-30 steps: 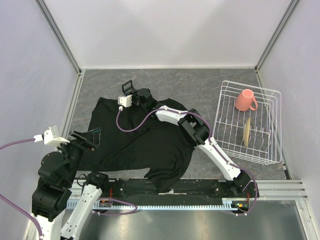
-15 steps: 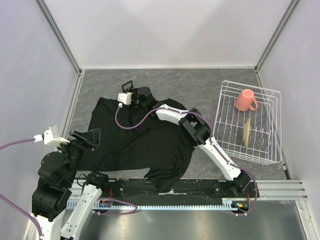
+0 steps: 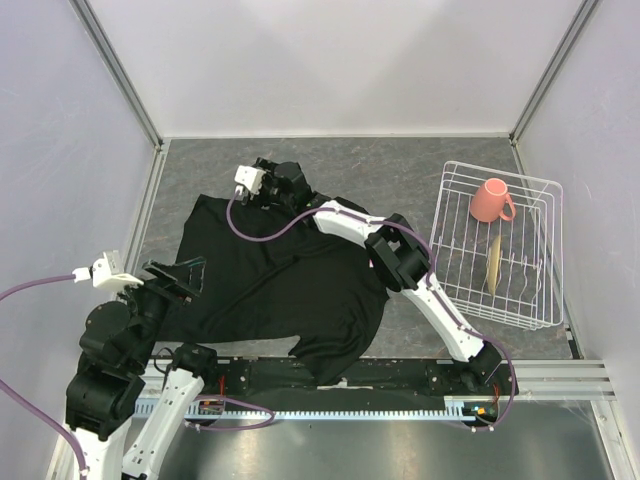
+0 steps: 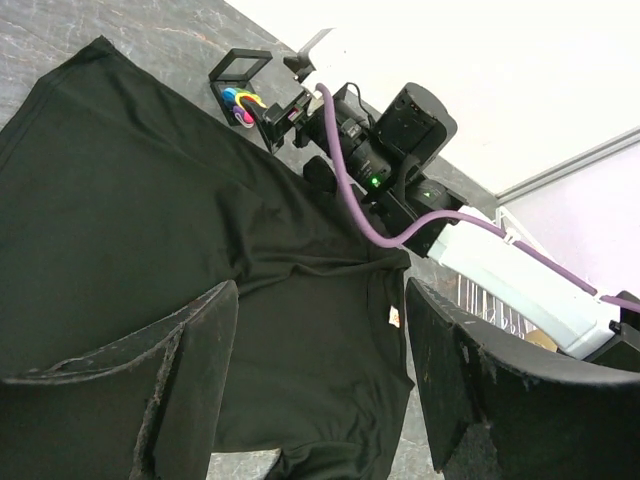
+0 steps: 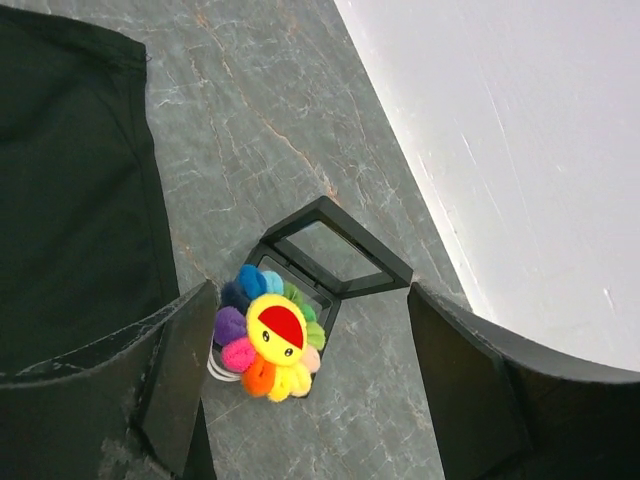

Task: Remove the brooch from the garment

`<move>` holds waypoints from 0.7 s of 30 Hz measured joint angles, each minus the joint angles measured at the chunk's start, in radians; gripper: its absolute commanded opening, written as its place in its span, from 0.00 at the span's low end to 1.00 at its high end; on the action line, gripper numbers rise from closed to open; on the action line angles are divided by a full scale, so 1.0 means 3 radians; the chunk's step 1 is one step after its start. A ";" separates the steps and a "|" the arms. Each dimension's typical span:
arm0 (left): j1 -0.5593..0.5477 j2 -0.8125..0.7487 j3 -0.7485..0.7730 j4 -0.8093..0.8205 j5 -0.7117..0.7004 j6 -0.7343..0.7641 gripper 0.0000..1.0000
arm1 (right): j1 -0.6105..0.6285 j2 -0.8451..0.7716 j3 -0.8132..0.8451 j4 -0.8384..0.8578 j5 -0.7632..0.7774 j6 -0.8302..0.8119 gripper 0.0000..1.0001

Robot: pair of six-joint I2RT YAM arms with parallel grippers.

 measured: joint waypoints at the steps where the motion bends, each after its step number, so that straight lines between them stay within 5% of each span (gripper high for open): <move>1: 0.0000 0.0000 -0.0001 0.0000 0.0001 0.0000 0.75 | -0.0001 -0.0006 0.0000 -0.0009 0.0020 0.0083 0.85; 6: 0.0000 0.0027 -0.0005 0.0004 0.0018 0.0000 0.80 | -0.0022 -0.0248 -0.0317 -0.0009 0.0257 0.0708 0.89; 11: 0.0001 0.0193 0.0032 0.0003 0.0120 -0.0001 0.82 | -0.0051 -0.1087 -0.1150 -0.0249 0.0863 0.1560 0.93; 21: 0.0000 0.0524 0.0252 0.0121 0.0702 -0.0116 0.92 | -0.0195 -0.4720 -0.2908 -0.1535 0.1741 0.2977 0.98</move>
